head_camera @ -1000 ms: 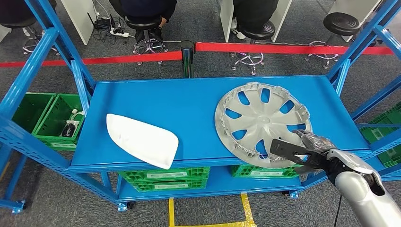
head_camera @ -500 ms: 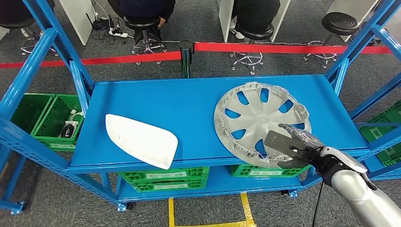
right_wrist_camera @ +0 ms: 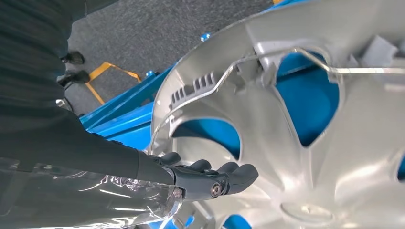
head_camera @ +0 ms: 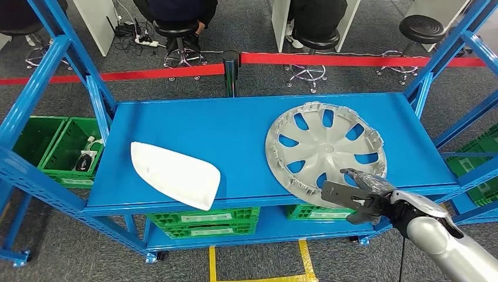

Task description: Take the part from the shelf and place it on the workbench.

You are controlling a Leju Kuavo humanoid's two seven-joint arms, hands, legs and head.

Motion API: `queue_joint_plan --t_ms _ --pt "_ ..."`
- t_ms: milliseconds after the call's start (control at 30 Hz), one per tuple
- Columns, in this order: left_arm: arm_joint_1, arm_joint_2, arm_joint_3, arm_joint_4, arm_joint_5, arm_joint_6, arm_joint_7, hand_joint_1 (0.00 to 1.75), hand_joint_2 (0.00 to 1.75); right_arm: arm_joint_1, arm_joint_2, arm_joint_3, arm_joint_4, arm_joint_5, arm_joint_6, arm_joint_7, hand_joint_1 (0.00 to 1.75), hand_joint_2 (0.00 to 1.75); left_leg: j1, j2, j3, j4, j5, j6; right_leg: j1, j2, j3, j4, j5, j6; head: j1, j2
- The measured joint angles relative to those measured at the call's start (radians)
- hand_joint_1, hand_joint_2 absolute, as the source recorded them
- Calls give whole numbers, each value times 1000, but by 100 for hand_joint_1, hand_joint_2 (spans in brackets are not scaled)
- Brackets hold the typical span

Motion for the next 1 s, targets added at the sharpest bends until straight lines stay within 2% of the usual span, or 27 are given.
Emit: queue_joint_plan --t_ms 200,400,600,733,1000 --pt "0 0 0 0 0 0 0 0 0 -3 -6 15 14 4 9 0 0 175 0 0 0 0 0 0 0 0 0 0 0 0 0 0" --pt "0 -1 0 0 0 0 0 0 0 5 -3 20 27 63 88 0 0 175 0 -2 0 0 0 0 0 0 0 0 0 0 0 0" --pt "0 -2 0 0 0 0 0 0 0 13 10 9 29 90 107 0 2 175 0 -5 0 0 0 0 0 0 0 0 0 0 0 0" --pt "0 -3 0 0 0 0 0 0 0 20 20 2 27 90 90 0 175 175 0 -5 0 0 0 0 0 0 1 0 0 0 0 0" --pt "0 -3 -1 0 1 0 -2 0 0 22 24 4 24 55 31 0 175 175 0 -7 1 0 0 0 0 -2 1 0 0 0 0 0"
